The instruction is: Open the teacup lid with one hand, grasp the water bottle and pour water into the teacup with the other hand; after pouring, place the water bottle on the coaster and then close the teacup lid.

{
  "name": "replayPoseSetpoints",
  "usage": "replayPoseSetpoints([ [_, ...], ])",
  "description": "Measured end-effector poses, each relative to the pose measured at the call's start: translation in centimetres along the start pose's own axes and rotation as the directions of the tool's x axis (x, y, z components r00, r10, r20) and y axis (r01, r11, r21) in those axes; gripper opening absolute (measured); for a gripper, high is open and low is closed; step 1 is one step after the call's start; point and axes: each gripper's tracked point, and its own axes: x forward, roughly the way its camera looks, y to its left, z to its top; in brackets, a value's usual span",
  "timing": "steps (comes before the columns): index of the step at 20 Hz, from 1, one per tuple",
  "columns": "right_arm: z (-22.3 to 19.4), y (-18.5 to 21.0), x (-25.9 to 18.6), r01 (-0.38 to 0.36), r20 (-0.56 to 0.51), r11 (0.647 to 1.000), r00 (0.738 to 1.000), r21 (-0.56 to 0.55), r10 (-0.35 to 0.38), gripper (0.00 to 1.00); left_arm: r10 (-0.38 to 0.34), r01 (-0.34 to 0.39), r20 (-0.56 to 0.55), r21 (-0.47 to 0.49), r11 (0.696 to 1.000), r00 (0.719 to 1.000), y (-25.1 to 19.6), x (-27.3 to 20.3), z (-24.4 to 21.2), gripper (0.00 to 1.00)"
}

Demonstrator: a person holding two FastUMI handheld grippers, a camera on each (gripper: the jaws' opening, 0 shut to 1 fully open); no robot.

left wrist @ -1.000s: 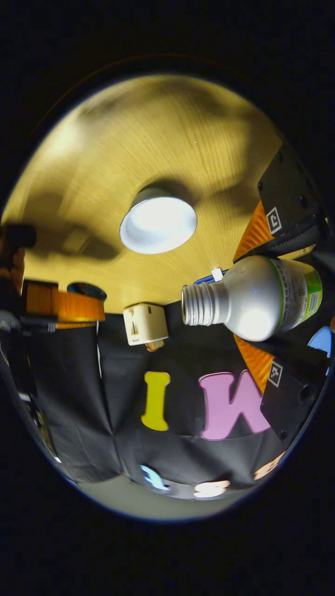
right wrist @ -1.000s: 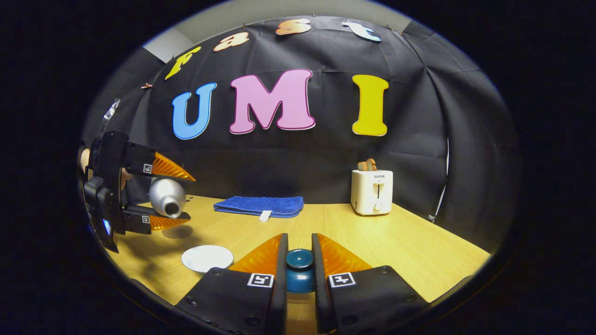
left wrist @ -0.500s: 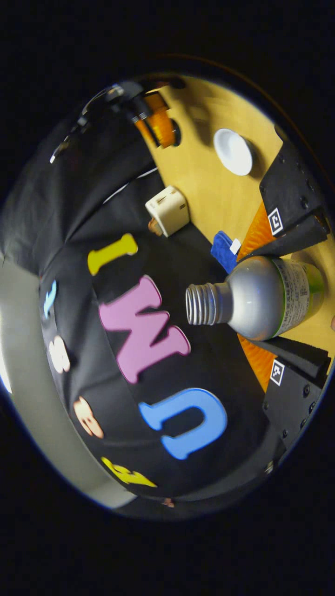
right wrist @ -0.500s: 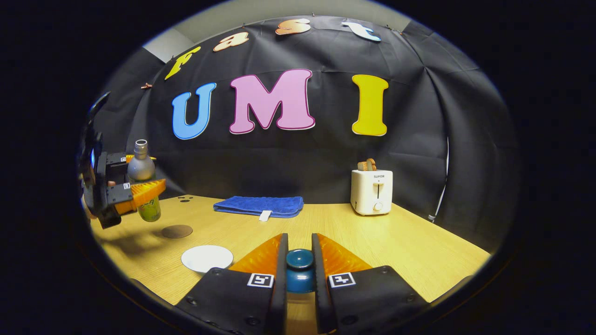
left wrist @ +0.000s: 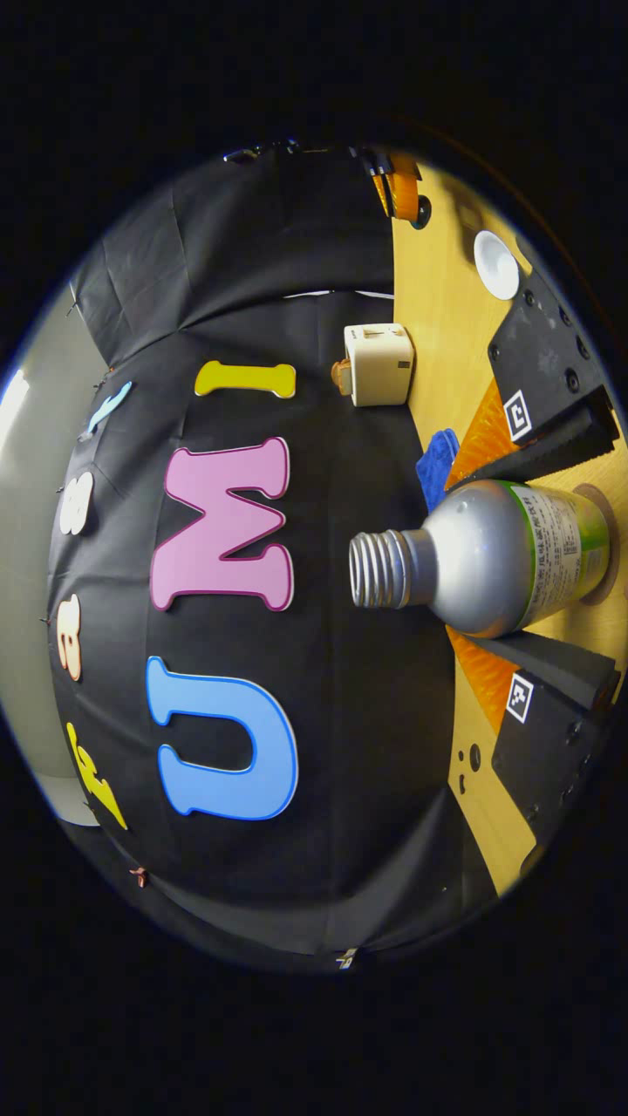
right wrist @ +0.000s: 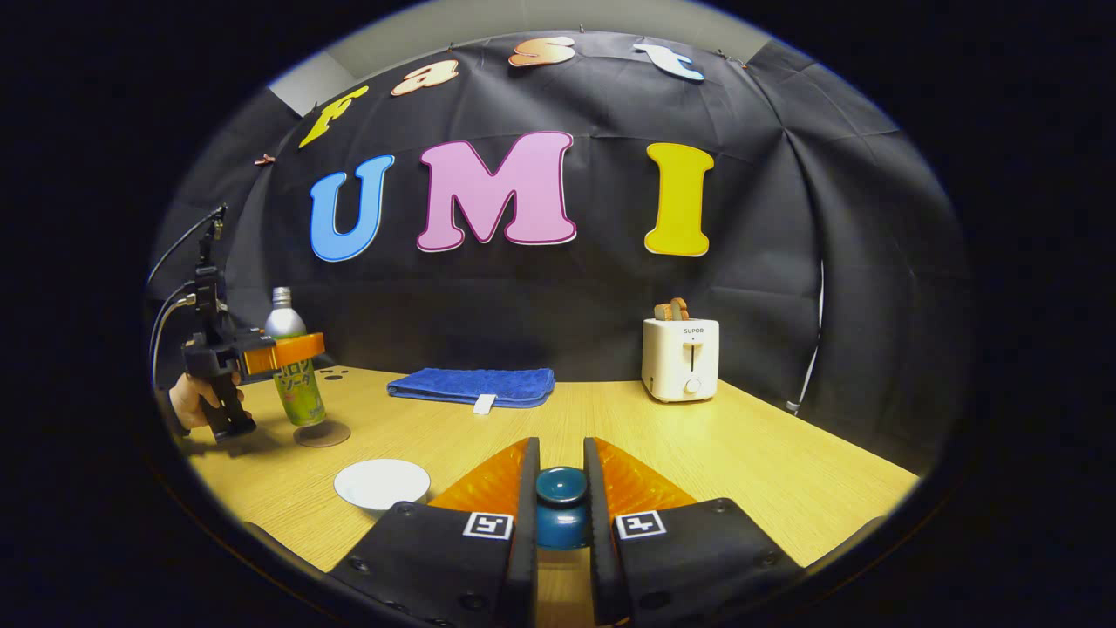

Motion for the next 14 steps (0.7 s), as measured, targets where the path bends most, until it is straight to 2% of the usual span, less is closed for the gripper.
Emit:
replayPoseSetpoints([
  [4, -0.1, 0.0, 0.0, 0.001, 0.000, 1.000, 1.000, 0.001, -0.001, 0.28, -0.024, 0.024, -0.032, 0.007, 1.000, 0.999, 0.1, -0.4, 0.4, 0.82],
  [11, -0.1, 0.3, -0.1, -0.014, -0.002, 1.000, 1.000, 0.001, 0.014, 0.28, -0.007, 0.007, -0.069, -0.001, 1.000, 0.998, 0.0, -0.3, 0.0, 0.84],
  [14, -0.1, 0.3, 0.0, -0.015, -0.001, 1.000, 1.000, 0.001, 0.015, 0.28, -0.004, 0.006, -0.094, 0.024, 1.000, 0.996, -0.1, -0.2, -0.9, 0.84],
])
